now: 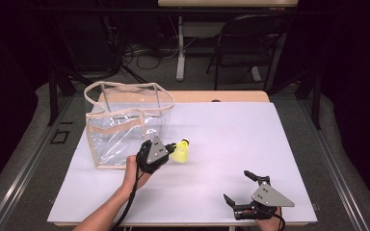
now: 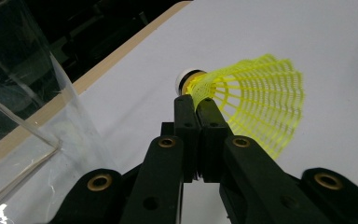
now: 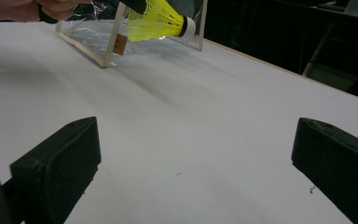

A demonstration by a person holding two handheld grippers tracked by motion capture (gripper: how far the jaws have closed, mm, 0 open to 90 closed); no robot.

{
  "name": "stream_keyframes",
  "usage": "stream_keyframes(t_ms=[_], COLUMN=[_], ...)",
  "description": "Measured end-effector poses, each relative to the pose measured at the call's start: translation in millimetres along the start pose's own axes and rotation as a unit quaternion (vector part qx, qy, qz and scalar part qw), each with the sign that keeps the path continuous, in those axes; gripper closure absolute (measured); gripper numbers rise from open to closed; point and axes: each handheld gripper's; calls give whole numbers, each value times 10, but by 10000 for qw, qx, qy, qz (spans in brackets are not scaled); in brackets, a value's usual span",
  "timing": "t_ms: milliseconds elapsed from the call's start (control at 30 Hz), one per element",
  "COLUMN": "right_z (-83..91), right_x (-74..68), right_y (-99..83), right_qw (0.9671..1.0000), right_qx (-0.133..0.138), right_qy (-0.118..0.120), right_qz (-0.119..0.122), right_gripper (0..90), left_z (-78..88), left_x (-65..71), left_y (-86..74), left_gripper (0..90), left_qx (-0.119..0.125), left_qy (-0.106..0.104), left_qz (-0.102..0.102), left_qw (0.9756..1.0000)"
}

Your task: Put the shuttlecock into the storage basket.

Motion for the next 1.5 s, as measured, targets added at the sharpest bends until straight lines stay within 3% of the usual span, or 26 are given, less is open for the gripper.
stream_keyframes(t_ms=[1500], right_z=[-6], right_x=[4], right_y=[-5], right_qw=[10000], right_qx=[-11], right_qy=[2], right_qz=[-14], right_gripper=[9], left_z=[225], left_x=[-149], left_y=[166], left_gripper=[889], left_qx=[283], left_qy=[322], left_qz=[-77], left_qw=[9990])
Point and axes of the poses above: each handheld gripper's, and its own axes: z roughly backward along the jaws, y roughly out of its top, x roughly to its right, and after that the axes turned 4 degrees about -y, right-handed
